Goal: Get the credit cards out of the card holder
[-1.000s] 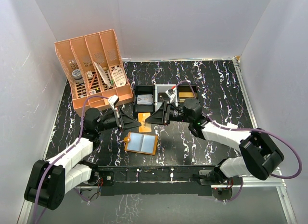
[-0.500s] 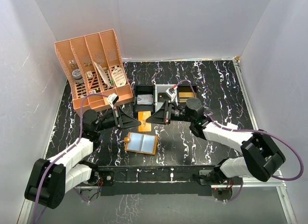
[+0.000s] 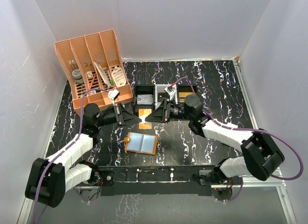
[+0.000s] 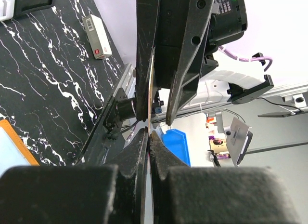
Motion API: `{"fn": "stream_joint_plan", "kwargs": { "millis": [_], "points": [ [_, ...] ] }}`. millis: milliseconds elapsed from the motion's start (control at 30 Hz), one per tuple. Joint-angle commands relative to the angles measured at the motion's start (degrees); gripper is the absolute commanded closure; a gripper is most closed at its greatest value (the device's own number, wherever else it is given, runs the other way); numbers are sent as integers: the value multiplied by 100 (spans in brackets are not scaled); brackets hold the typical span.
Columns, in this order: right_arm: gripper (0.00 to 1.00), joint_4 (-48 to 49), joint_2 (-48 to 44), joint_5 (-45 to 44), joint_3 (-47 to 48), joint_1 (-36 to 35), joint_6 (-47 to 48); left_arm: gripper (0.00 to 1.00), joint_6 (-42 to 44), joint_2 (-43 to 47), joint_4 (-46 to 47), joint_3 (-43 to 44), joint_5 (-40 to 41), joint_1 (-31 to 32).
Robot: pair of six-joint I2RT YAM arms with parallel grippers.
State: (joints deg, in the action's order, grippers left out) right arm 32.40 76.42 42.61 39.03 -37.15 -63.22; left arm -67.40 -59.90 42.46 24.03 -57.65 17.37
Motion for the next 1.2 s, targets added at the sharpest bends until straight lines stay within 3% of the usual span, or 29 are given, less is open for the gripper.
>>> {"fn": "stream_joint_plan", "kwargs": {
  "millis": [0, 167, 267, 367, 400, 500, 533, 633, 767, 933, 1033, 1100, 1167],
  "points": [
    [79, 848, 124, 257, 207, -37, -248, 100, -273, -140, 863, 2, -65, -14],
    [97, 1146, 118, 151, 59, -28, -389, 100, -238, -189, 795, 62, -134, -14],
    [100, 1037, -30, 54, 18, 53, -311, 100, 34, -61, 395, 131, -96, -14],
    [100, 755, -277, -87, -47, 249, -140, 100, 588, 157, -636, 324, 29, -13],
    [100, 603, -364, -123, -47, 317, -47, 83, 779, 235, -1030, 403, 108, -14],
    [100, -572, -607, -371, 251, 466, 753, 7, 1488, 415, -2377, 728, 594, -14],
    [100, -1537, -685, -705, 552, 480, 1255, 2, 1746, 504, -2779, 839, 881, -7],
    [100, -3766, -901, -1777, 1387, 492, 2978, 1, 2162, 763, -3495, 964, 1618, -14],
    [100, -4634, -1231, -2931, 1768, 496, 4400, 1, 2502, 958, -4129, 1087, 2337, -11],
    [100, -4380, -1627, -3866, 1584, 486, 5874, 1, 2925, 1555, -4953, 1199, 3437, -13],
    [100, -3676, -1914, -4040, 1123, 480, 7137, 1, 3173, 1811, -5337, 1310, 3826, -13],
    [100, -3656, -1942, -3814, 1027, 480, 8342, 1, 3329, 1850, -5550, 1398, 3957, -11],
    [100, -3724, -1869, -4033, 1056, 484, 8964, 1, 3446, 1819, -5688, 1466, 4085, -14]
  ]
}}
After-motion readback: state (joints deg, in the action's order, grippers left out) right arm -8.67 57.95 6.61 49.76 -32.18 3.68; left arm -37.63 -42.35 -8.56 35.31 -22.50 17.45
